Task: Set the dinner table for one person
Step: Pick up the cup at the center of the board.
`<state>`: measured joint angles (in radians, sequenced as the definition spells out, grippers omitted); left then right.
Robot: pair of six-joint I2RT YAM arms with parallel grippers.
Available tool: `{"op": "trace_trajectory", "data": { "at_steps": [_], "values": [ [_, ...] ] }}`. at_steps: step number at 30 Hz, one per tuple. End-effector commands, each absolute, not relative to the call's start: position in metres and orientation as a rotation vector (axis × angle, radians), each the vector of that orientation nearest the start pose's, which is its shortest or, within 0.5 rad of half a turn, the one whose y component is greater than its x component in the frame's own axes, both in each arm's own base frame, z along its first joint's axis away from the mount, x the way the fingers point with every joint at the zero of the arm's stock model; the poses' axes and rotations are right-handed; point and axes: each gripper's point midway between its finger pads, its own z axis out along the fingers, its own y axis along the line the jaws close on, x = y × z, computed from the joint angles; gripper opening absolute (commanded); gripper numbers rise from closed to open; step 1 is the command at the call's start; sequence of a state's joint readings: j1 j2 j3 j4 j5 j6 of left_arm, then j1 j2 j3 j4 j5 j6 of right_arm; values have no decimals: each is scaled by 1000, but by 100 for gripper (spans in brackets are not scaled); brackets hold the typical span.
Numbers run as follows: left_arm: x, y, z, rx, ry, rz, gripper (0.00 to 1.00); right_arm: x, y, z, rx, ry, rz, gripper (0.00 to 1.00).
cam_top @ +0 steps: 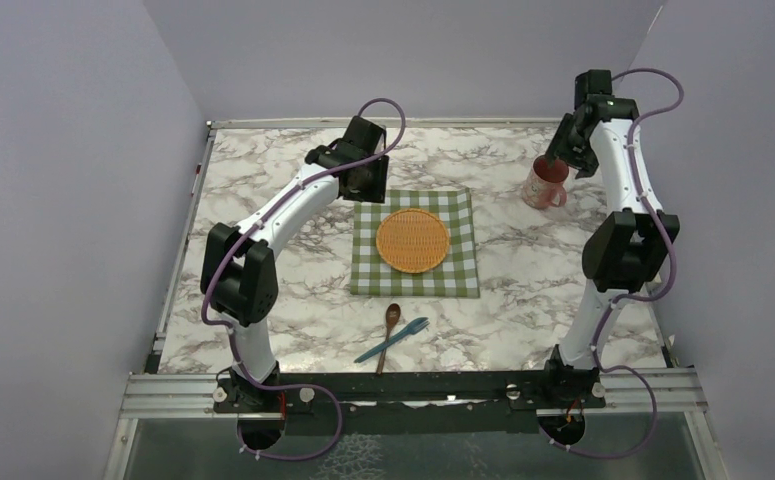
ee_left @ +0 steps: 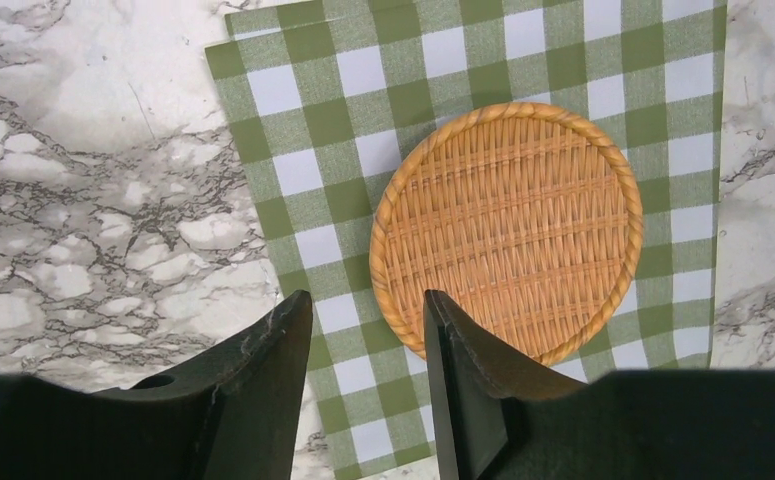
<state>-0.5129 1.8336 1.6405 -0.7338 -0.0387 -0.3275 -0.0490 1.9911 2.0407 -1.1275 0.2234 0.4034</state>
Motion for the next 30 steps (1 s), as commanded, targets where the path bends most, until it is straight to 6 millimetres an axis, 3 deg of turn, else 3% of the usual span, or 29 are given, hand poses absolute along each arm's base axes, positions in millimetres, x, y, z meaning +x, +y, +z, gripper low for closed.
{"op": "trace_trajectory", "data": {
  "at_steps": [1,8,16,25,30],
  "values": [
    [406,-237,176,258,2437,-322,48,434,-52,199,699,2518,-189,63],
    [409,-241,174,291,2438,-328,48,425,-47,175,732,2558,-160,62],
    [409,-240,174,314,2436,-324,48,425,-56,173,757,2533,-226,62],
    [413,-246,175,319,2432,-345,48,444,-78,185,664,2453,-331,61],
    [414,-247,171,314,2440,-345,48,446,-87,176,663,2472,-309,58]
  ]
}}
